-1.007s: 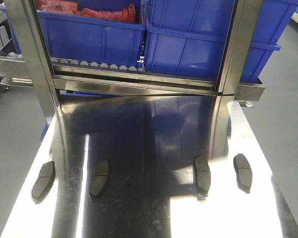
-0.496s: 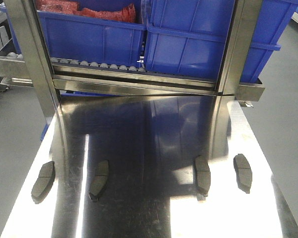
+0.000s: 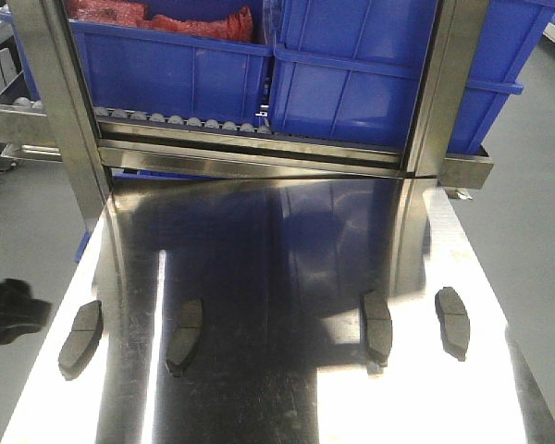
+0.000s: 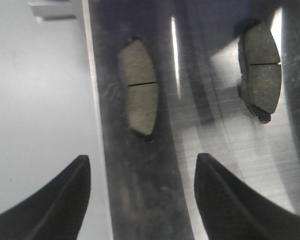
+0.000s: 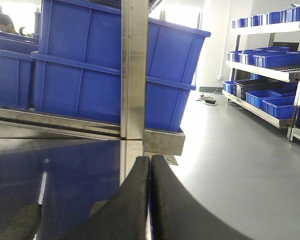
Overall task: Move and align brake pads A on conveyor
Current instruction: 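Lower the left gripper onto the brake pad nearest it and close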
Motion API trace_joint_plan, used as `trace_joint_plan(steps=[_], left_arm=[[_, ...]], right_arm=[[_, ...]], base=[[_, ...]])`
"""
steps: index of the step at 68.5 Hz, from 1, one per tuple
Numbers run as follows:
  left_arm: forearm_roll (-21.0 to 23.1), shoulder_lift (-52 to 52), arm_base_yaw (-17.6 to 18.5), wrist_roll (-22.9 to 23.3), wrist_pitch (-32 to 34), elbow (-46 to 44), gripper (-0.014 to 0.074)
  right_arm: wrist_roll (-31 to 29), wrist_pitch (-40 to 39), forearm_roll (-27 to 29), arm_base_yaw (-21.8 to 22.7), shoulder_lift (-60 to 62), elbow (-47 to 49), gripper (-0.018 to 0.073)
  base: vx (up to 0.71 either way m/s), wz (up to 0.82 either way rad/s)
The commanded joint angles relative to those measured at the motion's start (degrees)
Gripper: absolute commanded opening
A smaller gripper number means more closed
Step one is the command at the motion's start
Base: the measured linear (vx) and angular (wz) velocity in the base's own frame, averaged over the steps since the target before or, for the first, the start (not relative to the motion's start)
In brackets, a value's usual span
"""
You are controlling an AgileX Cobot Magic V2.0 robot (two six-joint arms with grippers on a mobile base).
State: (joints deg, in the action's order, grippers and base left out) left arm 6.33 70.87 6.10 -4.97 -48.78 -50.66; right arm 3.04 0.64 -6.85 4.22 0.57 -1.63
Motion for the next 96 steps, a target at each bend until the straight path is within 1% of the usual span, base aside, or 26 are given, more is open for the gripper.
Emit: trace_joint_plan(steps=[1, 4, 8, 11, 17, 28, 40, 48, 58, 66, 77, 85, 96], left_arm=[[0.63, 4.31, 2.53, 0.00, 2.08, -4.38, 0.0447], [-0.14, 6.69, 3.47, 0.33, 2.39, -5.66, 0.0447], [-1.84, 9.70, 4.31, 2.26, 2.68, -7.29, 0.0445], [-3.34, 12.17, 4.47, 4.97, 2.88, -8.56, 0.0445], [-4.19, 16.14, 4.47, 7.39, 3.02, -10.56, 0.0445], [-4.19, 22.48, 4.47, 7.50, 2.83, -13.58, 0.0445], [-4.19, 26.80, 4.47, 7.56, 2.92, -15.29, 0.0445], [-4.19, 28.12, 4.47, 7.96, 3.32, -15.46, 0.0444], [-4.74, 28.50, 4.40, 10.51, 4.04, -15.46, 0.0444], [-4.67, 28.98, 4.40, 10.58, 4.31, -15.46, 0.0444], [-4.67, 30.74, 4.40, 10.58, 2.98, -15.46, 0.0444], [-4.67, 32.22, 4.40, 12.02, 2.69, -15.46, 0.0444], [-4.67, 33.14, 4.40, 12.09, 2.63, -15.46, 0.0444]], right_arm=[[0.02, -4.53, -0.56, 0.30, 0.77, -0.71, -0.0011], [0.02, -4.53, -0.56, 0.30, 0.77, -0.71, -0.0011], [0.02, -4.53, -0.56, 0.30, 0.77, -0.71, -0.0011], [0.02, -4.53, -0.56, 0.30, 0.77, -0.71, -0.0011], [0.02, -4.53, -0.56, 0.30, 0.77, -0.71, -0.0011], [0.02, -4.53, -0.56, 0.30, 0.77, -0.71, -0.0011], [0.02, -4.53, -0.56, 0.30, 0.77, -0.71, -0.0011], [0.02, -4.53, -0.56, 0.30, 0.77, -0.71, -0.0011], [0.02, -4.53, -0.56, 0.30, 0.77, -0.71, -0.0011], [0.02, -4.53, -0.56, 0.30, 0.77, -0.71, -0.0011], [0.02, -4.53, -0.56, 0.30, 0.77, -0.71, -0.0011], [0.02, -4.53, -0.56, 0.30, 0.77, -0.71, -0.0011], [0.02, -4.53, -0.56, 0.30, 0.77, -0.71, -0.0011]], base=[[0.00, 0.00], [0.00, 0.00], [0.00, 0.00], [0.00, 0.00], [0.00, 0.00], [0.00, 0.00], [0.00, 0.00], [0.00, 0.00], [0.00, 0.00], [0.00, 0.00], [0.00, 0.00], [0.00, 0.00], [0.00, 0.00]])
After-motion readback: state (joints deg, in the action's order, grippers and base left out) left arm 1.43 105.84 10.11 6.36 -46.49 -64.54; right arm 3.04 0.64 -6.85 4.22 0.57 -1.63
